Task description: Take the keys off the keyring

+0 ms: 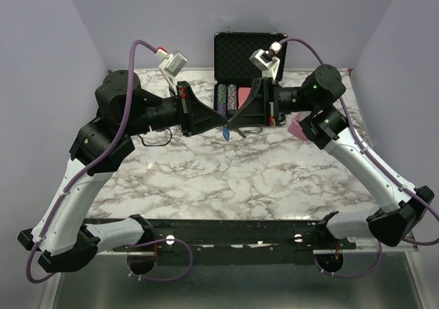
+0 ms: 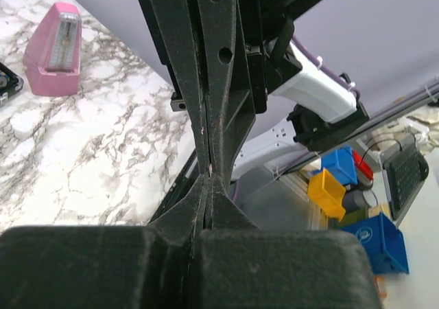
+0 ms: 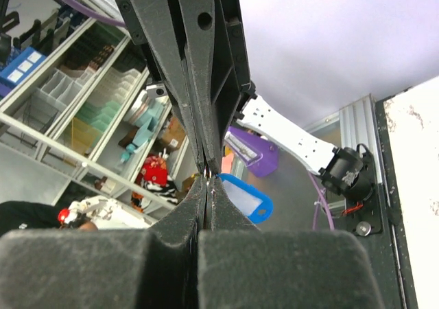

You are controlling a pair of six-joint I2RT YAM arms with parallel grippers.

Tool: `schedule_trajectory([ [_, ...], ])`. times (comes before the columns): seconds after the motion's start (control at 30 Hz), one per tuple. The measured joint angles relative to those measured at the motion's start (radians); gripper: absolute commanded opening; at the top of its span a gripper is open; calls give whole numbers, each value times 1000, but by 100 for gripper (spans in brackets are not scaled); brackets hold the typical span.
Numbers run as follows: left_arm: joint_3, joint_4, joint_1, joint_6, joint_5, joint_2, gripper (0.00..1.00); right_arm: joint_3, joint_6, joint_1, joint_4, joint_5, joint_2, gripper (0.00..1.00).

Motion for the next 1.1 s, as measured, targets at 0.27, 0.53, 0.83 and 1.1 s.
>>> schedule_trajectory([
  [0.27,-31,74,-1,-64,-77,-26,0,-23,16,1,35,113,-30,1],
  [0.53,-98,147,-3,-141,-171,-69,0,-59,43,6,83,209,-42,1],
  [0.83,-169,232,-21,-229,-275,-114,0,-84,95,8,166,244,-42,1],
  [1.1,-183,222,-33,-264,-388,-152,0,-106,132,13,233,292,-44,1],
])
